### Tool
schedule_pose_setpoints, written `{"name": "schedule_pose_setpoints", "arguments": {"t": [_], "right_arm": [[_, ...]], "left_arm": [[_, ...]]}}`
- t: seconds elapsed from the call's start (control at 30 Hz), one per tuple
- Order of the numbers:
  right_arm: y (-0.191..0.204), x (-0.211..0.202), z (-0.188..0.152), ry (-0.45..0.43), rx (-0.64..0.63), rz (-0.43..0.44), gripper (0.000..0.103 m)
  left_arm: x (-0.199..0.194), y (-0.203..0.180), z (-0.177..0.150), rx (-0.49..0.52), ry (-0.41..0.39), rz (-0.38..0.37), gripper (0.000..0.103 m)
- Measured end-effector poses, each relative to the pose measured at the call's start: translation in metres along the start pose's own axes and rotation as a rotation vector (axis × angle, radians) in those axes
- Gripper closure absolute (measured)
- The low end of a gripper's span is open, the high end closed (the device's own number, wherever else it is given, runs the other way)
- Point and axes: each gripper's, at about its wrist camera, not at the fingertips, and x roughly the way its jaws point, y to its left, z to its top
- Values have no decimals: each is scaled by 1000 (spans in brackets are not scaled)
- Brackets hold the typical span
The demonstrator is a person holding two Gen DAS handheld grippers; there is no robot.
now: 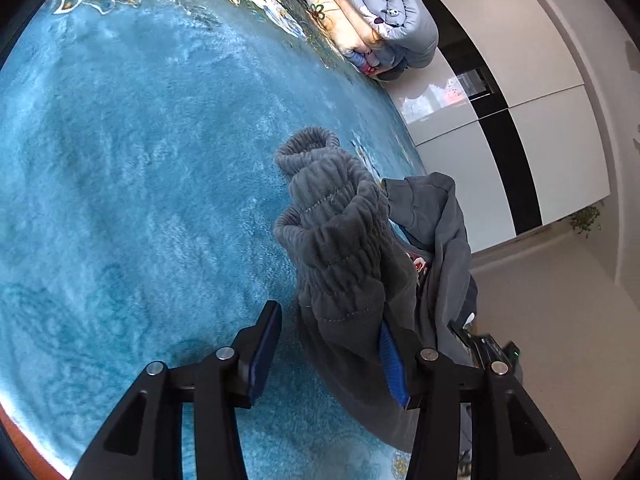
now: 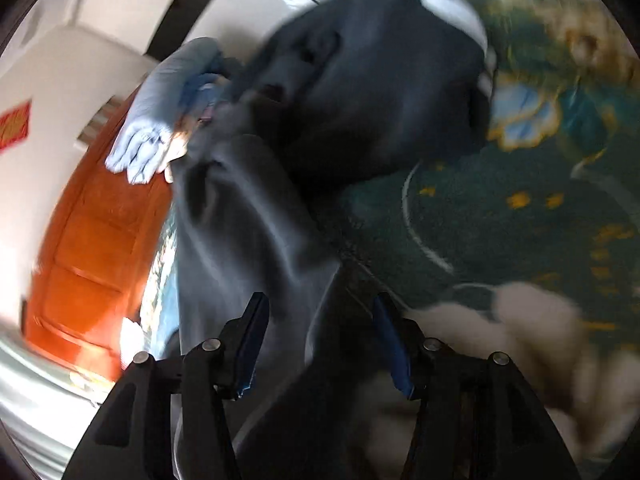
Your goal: Fold clothes
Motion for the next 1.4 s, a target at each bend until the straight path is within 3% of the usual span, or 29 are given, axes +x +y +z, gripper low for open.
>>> {"name": "schedule_pose_setpoints", "arguments": {"t": [0.03, 0.07, 0.3, 0.4, 0.47, 0.67, 0.93, 1.23, 1.27, 1.4], "right_arm": [[3, -11, -2, -20, -13, 15, 88], [7, -21, -3, -40, -27, 29, 98], [31, -107, -17, -208, -138, 127, 99], [31, -200, -46, -456, -262, 38, 99], [13, -240, -63, -558, -270, -57, 98], [-84, -242, -87, -491, 11, -190, 98], [-93, -237, -95, -473, -7, -213, 98], [-102, -235, -97, -452, -1, -217, 98], [-103, -235, -97, -450, -1, -217, 98], [-105, -233, -98, -442, -2, -218, 98]], "left_arm": [[1, 0, 1, 0, 0, 2, 52], [2, -1, 1, -1, 0, 3, 52], [16, -7, -1, -1, 2, 26, 49], [20, -12, 1, -3, 1, 34, 49], [22, -16, 3, -6, 0, 37, 47], [29, -51, 19, 31, 13, 139, 44], [54, -112, 51, 119, 47, 326, 46], [174, -210, 63, 404, 163, 299, 43], [180, -208, 63, 378, 190, 292, 43], [152, -198, 63, 336, 234, 135, 43]]}}
